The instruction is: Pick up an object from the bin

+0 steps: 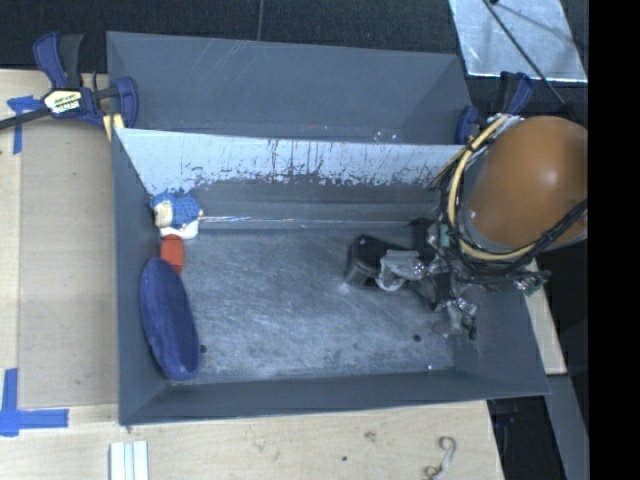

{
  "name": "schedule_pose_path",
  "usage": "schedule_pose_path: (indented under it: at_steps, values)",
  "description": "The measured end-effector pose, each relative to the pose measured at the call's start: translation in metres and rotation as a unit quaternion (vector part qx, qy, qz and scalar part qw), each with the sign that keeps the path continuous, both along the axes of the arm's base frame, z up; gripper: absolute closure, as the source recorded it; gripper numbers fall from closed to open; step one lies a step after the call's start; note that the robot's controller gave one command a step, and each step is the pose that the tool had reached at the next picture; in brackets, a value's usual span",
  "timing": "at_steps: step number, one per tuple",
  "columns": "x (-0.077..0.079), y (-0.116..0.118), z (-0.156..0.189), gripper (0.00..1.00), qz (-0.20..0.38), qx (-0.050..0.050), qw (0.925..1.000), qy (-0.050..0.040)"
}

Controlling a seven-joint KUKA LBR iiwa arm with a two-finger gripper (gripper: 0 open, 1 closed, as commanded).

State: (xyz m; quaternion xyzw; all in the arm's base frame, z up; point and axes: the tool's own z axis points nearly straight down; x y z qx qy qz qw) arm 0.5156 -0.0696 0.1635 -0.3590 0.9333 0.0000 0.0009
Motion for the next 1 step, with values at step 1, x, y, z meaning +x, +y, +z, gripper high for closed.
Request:
schedule_pose_path:
  at_steps: [1]
  values:
    - [0.0651, 0.0107, -0.0263, 0.00, -0.030, 0.001, 0.9995, -0.0022]
